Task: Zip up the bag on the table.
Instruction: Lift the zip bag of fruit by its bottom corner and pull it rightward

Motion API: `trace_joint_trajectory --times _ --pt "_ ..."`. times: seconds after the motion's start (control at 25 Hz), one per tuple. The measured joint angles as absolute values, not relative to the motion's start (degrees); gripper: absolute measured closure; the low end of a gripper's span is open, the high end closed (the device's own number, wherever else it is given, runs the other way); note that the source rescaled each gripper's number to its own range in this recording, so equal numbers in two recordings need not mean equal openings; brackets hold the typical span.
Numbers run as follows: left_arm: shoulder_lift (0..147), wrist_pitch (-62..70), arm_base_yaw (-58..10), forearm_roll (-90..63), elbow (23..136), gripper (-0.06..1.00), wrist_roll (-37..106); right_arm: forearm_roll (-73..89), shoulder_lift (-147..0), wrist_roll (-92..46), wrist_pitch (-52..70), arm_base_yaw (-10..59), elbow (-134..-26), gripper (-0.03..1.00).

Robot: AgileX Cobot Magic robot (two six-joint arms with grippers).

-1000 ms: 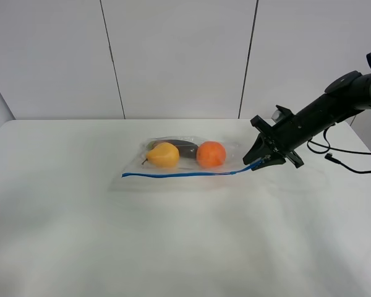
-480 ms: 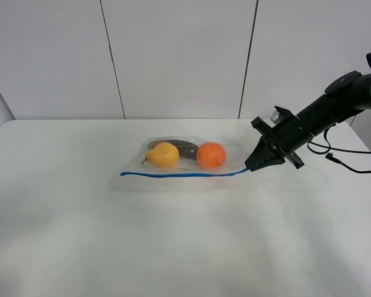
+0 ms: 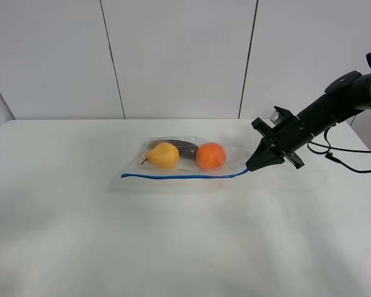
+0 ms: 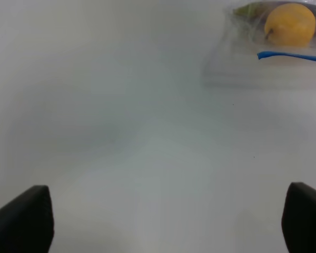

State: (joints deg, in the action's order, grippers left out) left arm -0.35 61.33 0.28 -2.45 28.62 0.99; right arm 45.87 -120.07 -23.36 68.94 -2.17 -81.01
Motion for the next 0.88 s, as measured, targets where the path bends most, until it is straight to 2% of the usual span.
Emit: trace_joint_trajectory --times 0.4,0.68,0.88 --pt "-0.4 61.3 0.3 -2.4 28.6 -0.05 1.0 47.3 -120.1 -23.7 69.1 -2.2 -81.0 0.96" --pt "-0.4 61.3 0.3 -2.4 28.6 -0.05 1.0 58.3 -120.1 -25.3 69.4 -2.1 -81.0 0.96" --pt "-0.4 61.3 0.3 -2.4 28.6 -0.05 1.0 60.0 -120.1 -25.4 69.3 1.1 -81.0 0.96"
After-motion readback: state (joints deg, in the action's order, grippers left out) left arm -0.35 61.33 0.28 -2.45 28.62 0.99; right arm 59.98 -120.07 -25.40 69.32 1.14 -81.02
